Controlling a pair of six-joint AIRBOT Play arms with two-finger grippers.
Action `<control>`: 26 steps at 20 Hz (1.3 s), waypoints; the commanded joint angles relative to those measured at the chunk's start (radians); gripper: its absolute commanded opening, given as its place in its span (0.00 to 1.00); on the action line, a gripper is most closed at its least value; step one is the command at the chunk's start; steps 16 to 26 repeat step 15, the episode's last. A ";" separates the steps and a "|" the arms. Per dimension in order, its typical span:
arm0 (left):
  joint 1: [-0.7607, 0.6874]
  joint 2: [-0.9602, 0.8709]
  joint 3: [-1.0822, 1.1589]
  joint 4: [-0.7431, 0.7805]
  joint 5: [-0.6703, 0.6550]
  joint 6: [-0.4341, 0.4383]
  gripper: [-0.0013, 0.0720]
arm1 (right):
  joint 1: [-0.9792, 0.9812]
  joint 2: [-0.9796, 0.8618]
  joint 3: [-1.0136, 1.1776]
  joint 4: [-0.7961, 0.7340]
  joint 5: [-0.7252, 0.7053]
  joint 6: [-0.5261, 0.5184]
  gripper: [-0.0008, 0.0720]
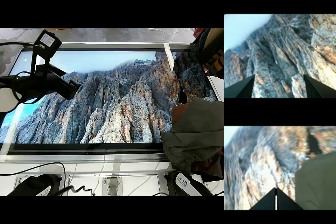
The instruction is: Fold the clothes and pants, and hang the long-sleeved shirts on hangers.
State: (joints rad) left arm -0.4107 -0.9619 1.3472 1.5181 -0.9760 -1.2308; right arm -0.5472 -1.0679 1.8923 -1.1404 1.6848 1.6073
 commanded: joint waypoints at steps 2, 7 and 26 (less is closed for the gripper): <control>0.000 0.001 0.001 0.000 0.000 0.000 0.97 | 0.298 -0.145 0.000 -0.074 -0.135 -0.058 0.04; 0.000 0.001 0.001 0.000 0.000 0.000 0.97 | 0.660 -0.310 0.000 -0.252 -0.244 -0.230 0.04; 0.000 0.001 0.001 0.000 0.000 0.000 0.97 | 0.757 -0.381 0.000 -0.375 -0.271 -0.334 0.04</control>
